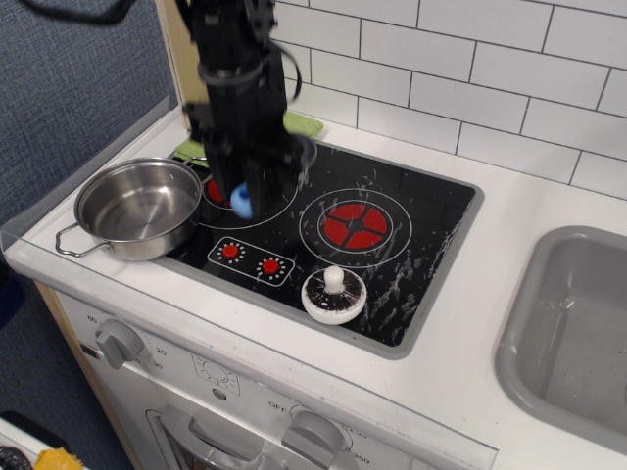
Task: Place the blue spoon to the right of the silver pot.
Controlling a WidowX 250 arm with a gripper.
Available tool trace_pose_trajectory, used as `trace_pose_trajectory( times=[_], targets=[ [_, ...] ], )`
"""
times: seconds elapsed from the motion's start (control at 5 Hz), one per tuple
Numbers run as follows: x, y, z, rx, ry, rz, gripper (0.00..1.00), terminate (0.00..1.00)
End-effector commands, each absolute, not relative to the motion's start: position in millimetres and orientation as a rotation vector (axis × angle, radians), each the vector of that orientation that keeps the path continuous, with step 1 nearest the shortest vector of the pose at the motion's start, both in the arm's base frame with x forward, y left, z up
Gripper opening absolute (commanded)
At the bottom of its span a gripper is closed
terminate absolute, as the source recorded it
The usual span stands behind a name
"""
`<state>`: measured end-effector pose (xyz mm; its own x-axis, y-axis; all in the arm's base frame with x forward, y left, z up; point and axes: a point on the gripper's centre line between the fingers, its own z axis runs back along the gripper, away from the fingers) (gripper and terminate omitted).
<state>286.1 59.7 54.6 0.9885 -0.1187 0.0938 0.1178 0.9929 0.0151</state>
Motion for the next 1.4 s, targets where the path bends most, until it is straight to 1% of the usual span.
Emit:
trace_pose_trajectory(
  times=[0.0, 0.2, 0.4, 0.6, 1.0, 1.2],
  targets=[
    [263.5, 61.2, 44.5, 0.077, -0.100, -0.106, 0.00, 0.00],
    [262.0, 63.3, 37.1, 0.096, -0.087, -0.081, 0.00, 0.00],
    [261.4, 61.6, 32.5, 0.092, -0.081, -0.083, 1.00, 0.00],
    [261.7, 58.8, 33.7, 0.093, -0.081, -0.091, 1.00, 0.00],
    [252.1, 56.4, 72.7, 0.074, -0.148, -0.118, 1.00, 0.00],
    [249.6, 58.0, 76.6, 0.057, -0.154, -0.118, 1.00, 0.00]
  ],
)
